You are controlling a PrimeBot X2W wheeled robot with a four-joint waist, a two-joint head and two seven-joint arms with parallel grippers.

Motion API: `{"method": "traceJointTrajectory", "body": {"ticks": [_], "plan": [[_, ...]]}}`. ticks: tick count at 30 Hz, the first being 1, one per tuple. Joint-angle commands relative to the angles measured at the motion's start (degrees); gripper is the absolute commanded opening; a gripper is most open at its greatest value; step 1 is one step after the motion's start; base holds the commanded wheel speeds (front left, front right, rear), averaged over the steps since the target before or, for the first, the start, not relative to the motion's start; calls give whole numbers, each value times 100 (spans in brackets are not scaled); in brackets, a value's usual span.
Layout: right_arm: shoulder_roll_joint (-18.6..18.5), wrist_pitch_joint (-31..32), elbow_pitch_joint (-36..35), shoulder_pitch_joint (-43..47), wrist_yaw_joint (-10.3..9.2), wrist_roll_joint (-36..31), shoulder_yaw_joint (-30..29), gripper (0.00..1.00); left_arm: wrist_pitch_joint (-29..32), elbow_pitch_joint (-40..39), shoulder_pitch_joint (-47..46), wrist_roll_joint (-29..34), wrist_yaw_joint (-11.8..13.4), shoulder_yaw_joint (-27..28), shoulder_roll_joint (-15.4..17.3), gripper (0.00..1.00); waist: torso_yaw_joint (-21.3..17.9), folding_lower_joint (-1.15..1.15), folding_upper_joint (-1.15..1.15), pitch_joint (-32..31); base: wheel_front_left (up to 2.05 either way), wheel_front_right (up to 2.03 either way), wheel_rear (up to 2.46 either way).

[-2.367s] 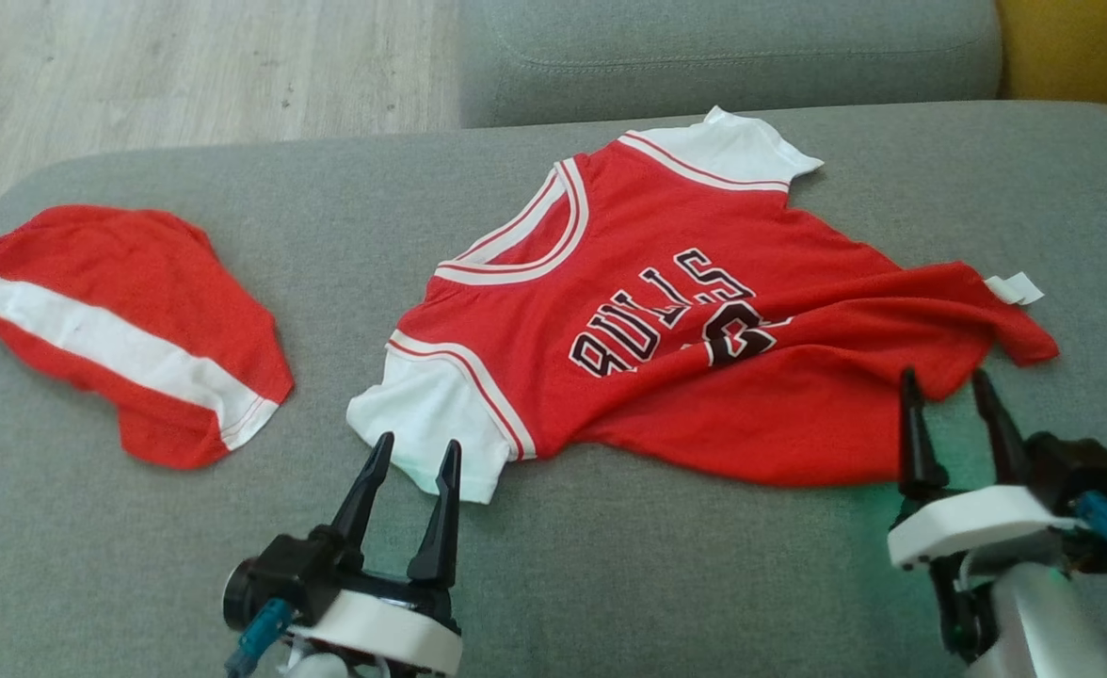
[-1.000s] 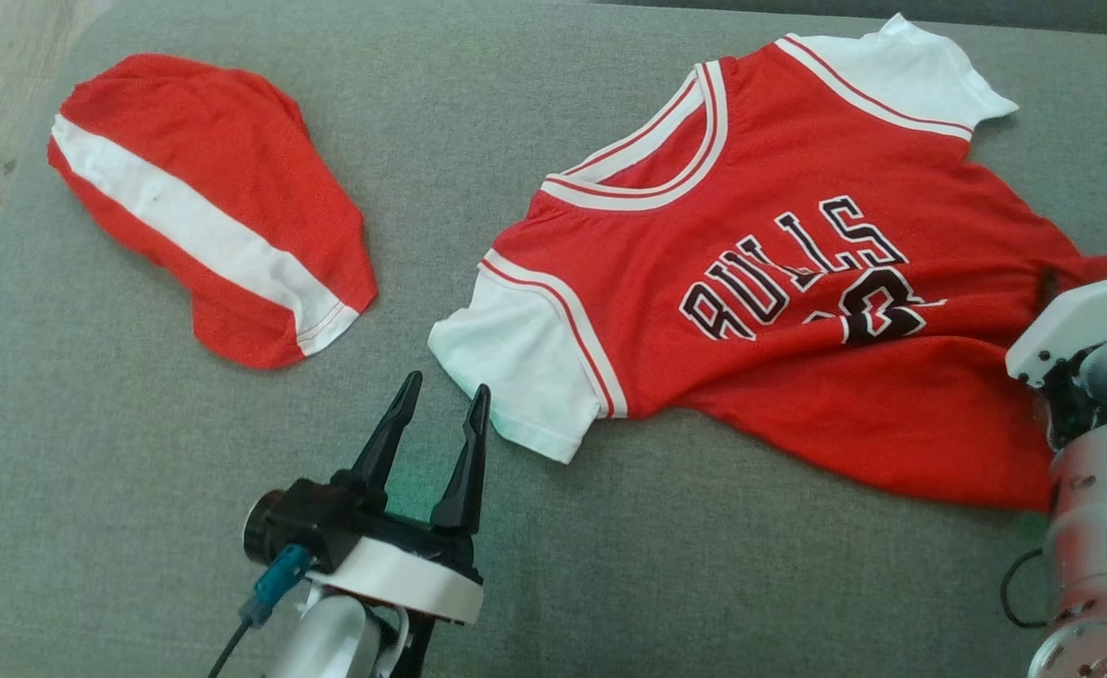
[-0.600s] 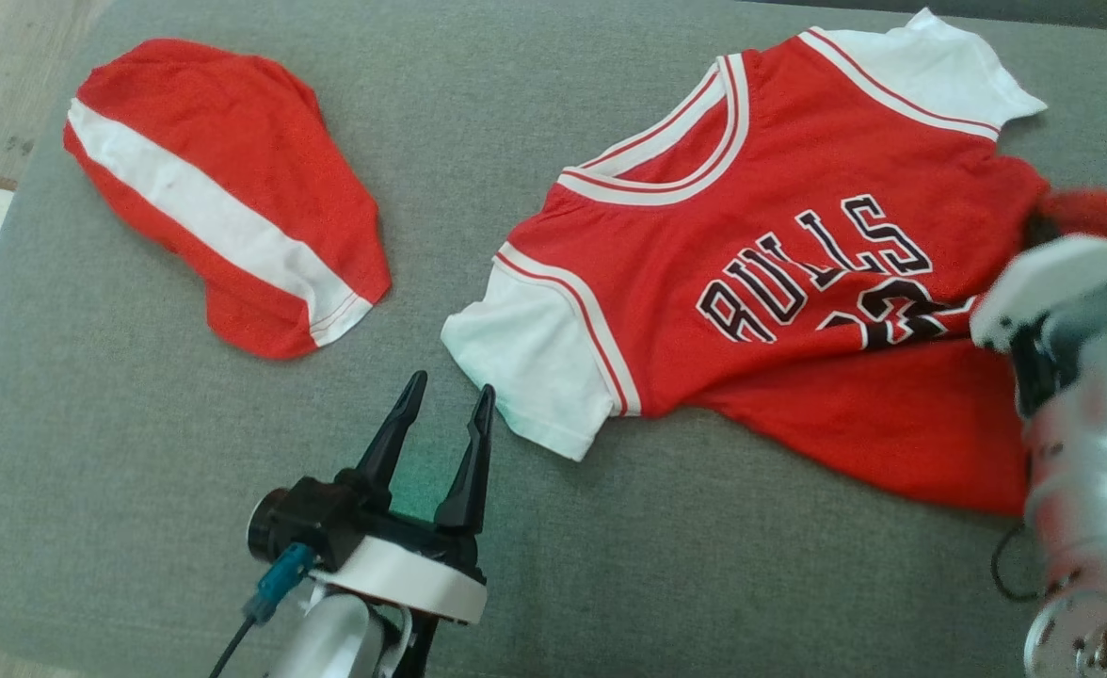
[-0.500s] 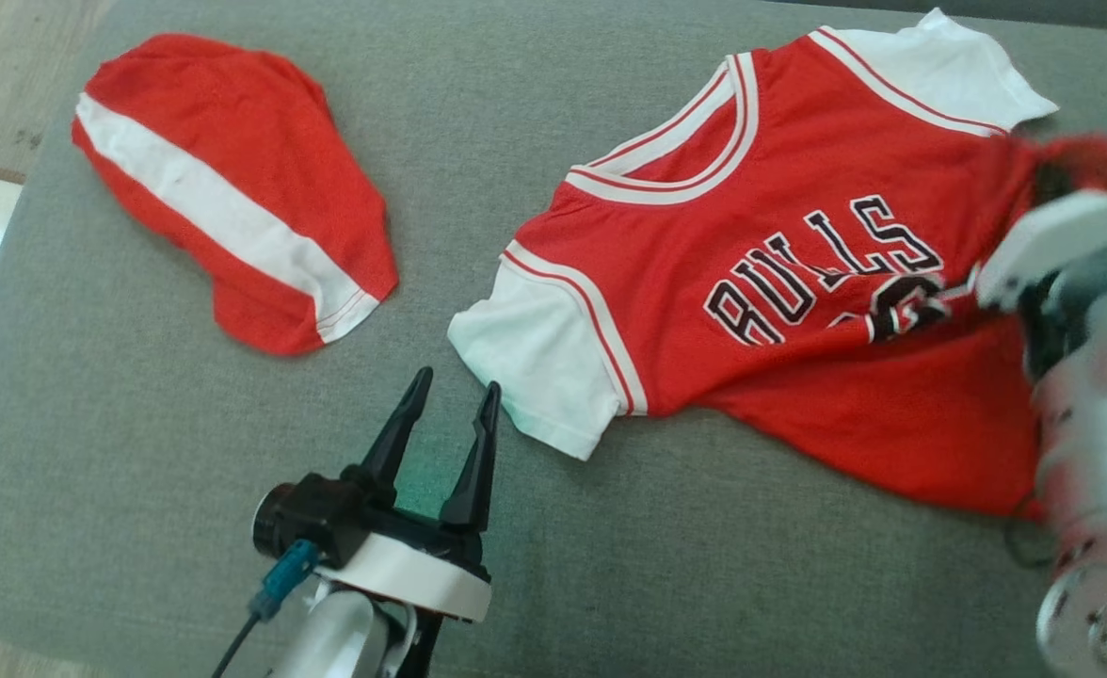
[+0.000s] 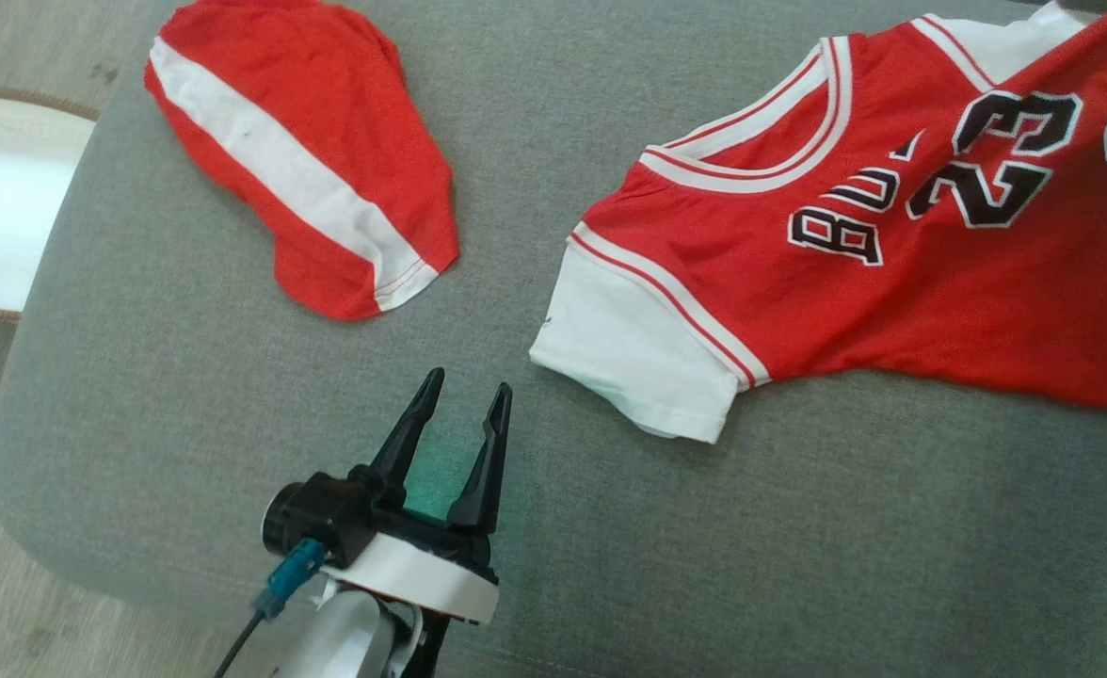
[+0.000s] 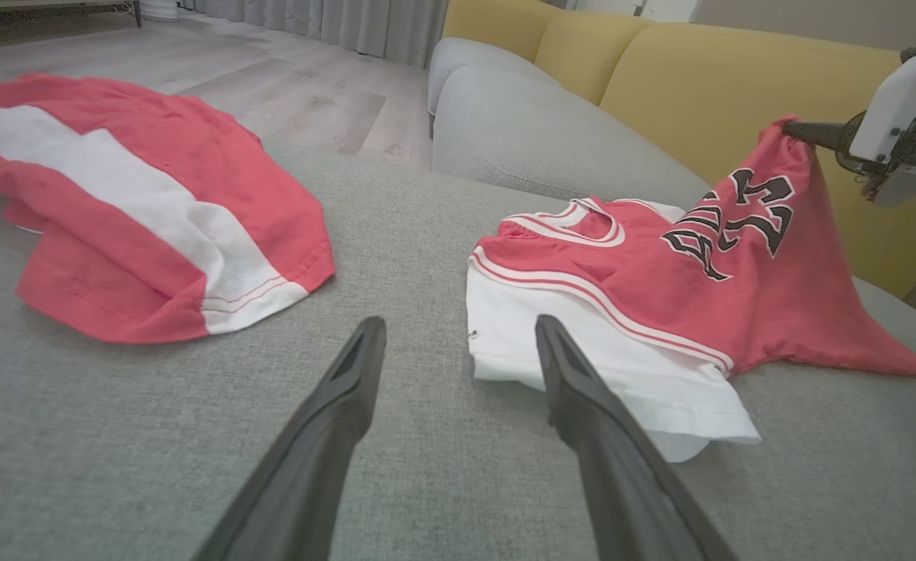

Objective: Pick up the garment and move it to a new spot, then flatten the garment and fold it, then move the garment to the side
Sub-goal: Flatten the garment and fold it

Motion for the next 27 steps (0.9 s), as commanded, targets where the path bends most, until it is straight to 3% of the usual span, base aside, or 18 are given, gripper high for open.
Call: {"method": "traceJointTrajectory", "body": {"ticks": [1, 10, 16, 21, 27], "plan": [[13, 69, -100, -184, -4, -75, 37, 100, -56, -170, -204, -39, 11, 139, 12, 100, 31, -1, 0, 26, 0, 0, 0], [202, -306, 160, -1, -4, -307, -71, 100, -56, -185, -211, 9, 42, 370, 12, 100, -256, -1, 0, -231, 0, 0, 0], [637, -1010, 414, 279, -4, 36, 92, 100, -56, -211, -79, 154, 51, 729, 12, 100, -802, -1, 0, -621, 0, 0, 0], [976, -1160, 260, 665, -4, 505, 333, 100, -56, -245, 31, 212, 48, 926, 12, 100, -1175, -1, 0, -871, 0, 0, 0], [1187, -1168, -1383, 2146, -4, 1788, 1419, 100, -56, -291, 209, 274, 48, 1091, 12, 100, -1585, -1, 0, -1146, 0, 0, 0]]}}
